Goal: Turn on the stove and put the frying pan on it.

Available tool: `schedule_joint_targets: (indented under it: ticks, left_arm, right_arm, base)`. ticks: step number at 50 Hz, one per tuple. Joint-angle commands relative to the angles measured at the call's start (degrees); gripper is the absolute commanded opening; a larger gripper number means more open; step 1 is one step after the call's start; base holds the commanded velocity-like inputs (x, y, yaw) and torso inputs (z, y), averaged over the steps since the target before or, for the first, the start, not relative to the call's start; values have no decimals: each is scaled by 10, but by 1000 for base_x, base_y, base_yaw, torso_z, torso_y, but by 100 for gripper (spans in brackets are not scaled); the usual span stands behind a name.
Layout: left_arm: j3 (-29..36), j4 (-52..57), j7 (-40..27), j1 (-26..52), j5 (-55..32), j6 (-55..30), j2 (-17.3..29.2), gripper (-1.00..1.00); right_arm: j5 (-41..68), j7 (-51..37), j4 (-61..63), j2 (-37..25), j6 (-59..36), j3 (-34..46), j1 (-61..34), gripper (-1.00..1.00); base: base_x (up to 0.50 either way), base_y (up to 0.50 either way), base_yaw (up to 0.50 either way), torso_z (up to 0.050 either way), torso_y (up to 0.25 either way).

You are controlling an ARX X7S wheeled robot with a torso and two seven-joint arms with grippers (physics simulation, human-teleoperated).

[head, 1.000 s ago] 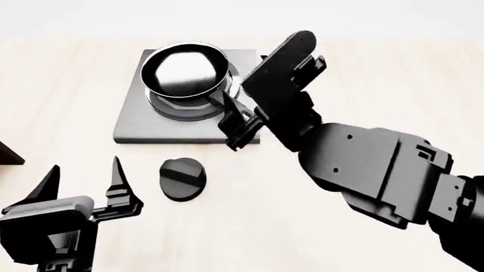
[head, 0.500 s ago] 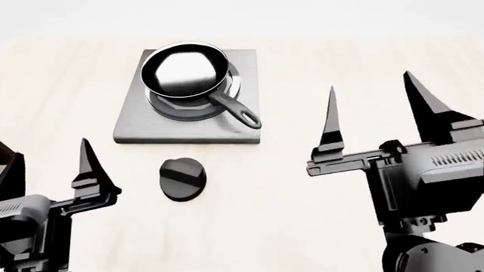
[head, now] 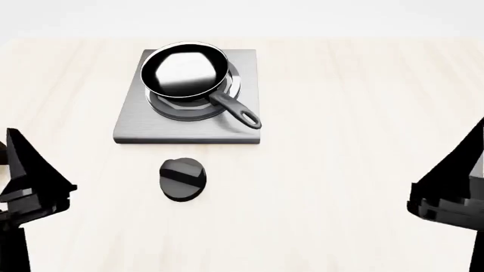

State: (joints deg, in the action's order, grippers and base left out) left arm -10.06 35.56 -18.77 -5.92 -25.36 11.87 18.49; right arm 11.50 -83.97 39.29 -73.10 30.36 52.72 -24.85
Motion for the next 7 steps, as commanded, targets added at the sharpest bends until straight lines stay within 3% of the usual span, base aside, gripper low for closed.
schedule_joint_targets:
  ticks: [1, 7]
  left_arm:
    - [-38, 16, 1, -10, 5, 95, -29, 100]
    - [-47, 18, 1, -10, -33, 111, -29, 100]
  right_arm:
    - [-88, -59, 14, -9, 60, -237, 226, 100]
    - [-91, -57, 17, 18, 91, -400, 355, 100]
  base:
    - [0, 0, 0, 0, 0]
    - [0, 0, 0, 0, 0]
